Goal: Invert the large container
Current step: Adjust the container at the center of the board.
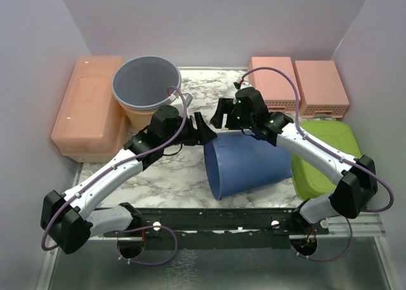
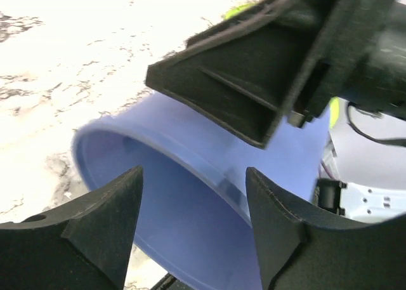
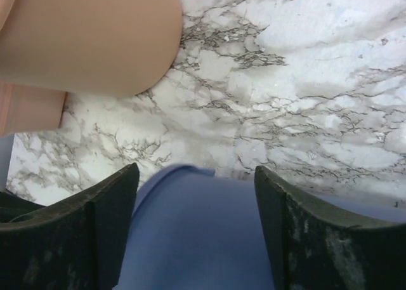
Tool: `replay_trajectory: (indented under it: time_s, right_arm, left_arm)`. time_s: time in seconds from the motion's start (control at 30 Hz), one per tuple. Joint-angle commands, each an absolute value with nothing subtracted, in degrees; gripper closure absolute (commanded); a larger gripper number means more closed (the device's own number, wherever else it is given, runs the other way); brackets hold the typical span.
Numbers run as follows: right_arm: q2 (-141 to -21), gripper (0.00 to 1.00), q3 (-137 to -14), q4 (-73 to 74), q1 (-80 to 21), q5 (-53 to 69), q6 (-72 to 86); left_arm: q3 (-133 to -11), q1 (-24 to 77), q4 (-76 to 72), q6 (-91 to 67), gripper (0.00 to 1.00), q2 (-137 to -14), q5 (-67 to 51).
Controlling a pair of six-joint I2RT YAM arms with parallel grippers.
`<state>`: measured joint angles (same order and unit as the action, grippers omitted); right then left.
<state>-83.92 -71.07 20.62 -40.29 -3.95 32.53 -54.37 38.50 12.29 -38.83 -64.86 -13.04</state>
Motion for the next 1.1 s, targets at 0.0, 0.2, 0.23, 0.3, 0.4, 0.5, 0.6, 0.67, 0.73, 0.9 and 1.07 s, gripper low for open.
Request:
replay_trajectory:
  time_s: [0.0,0.2,0.23,0.3,0.4,0.5,0.6,0.67,0.73,0.9,1.07]
  right_arm:
    - [-81.8,0.20,-74.8,23.4,-40.5,-9.4,32.0]
    - [-84.4,0.16,-81.0,29.2,-32.0,-16.7,27.2]
    - [-85.2,0.16,-81.9,31.1,-30.1,-16.5,27.1]
    - [-86.1,0.16,-83.0,34.0,-28.3,-13.5,25.6]
    - [-81.7,0.17,-78.6,32.6,-28.3,2.5,22.5]
    - [-69.5,0.18,-65.1,21.6,-28.3,17.8,24.0]
    - [-57.7,0.18,-53.8,11.2,-28.4,32.0,25.3]
    - [-53.9,0.18,-50.4,9.2,-28.3,37.4,25.7]
    - [-51.0,0.18,-48.7,9.7,-28.3,37.8,25.7]
    - [-48.0,0.21,-48.4,9.9,-28.3,44.3,23.3]
    - [-48.9,0.36,-48.7,13.7,-28.3,49.7,22.0]
  left_arm:
    - [-52.4,39.8,10.8,-40.5,0.37,-66.5,-8.9]
    - [-52.6,41.2,11.0,-40.5,0.40,-68.0,-10.3]
    - [-53.1,41.5,11.0,-40.7,0.39,-67.7,-10.3]
    - [-54.4,41.7,11.0,-41.7,0.31,-66.0,-10.0]
    - [-56.7,41.7,11.8,-42.4,0.25,-62.2,-9.5]
    - [-58.6,41.7,14.4,-41.8,0.20,-59.4,-10.9]
    - [-59.0,41.7,15.4,-41.6,0.20,-58.7,-15.6]
    - [-59.0,41.9,15.5,-41.9,0.20,-58.7,-19.7]
    - [-59.2,42.1,15.7,-42.2,0.20,-58.1,-22.6]
    - [-61.6,42.1,21.5,-43.0,0.21,-56.5,-26.1]
    - [-61.2,43.0,28.6,-47.5,0.23,-52.7,-29.6]
